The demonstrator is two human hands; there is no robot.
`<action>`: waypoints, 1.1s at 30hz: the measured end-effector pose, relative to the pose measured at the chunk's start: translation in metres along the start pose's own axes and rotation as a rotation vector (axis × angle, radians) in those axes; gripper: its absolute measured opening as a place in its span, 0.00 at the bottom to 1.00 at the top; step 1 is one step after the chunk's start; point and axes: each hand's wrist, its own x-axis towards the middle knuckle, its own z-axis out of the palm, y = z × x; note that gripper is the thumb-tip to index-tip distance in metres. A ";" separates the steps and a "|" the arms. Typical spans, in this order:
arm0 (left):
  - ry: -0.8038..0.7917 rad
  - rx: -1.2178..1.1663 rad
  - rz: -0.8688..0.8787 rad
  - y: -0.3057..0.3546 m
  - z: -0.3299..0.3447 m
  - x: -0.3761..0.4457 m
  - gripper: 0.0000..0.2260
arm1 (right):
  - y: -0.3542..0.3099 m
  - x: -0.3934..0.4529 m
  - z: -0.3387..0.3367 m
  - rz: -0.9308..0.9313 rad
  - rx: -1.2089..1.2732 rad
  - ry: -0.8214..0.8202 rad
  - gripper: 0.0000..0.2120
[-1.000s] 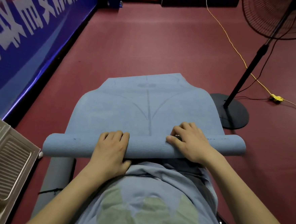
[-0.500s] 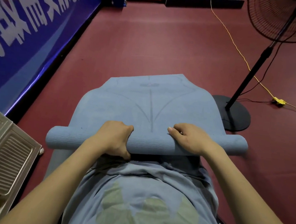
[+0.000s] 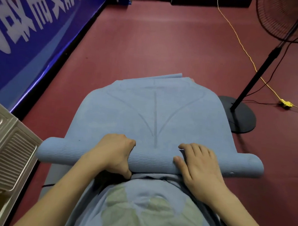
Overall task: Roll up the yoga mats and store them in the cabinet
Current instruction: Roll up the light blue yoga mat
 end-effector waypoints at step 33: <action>0.477 -0.121 -0.001 0.003 0.037 0.006 0.30 | 0.004 0.063 -0.006 -0.019 -0.014 -0.436 0.39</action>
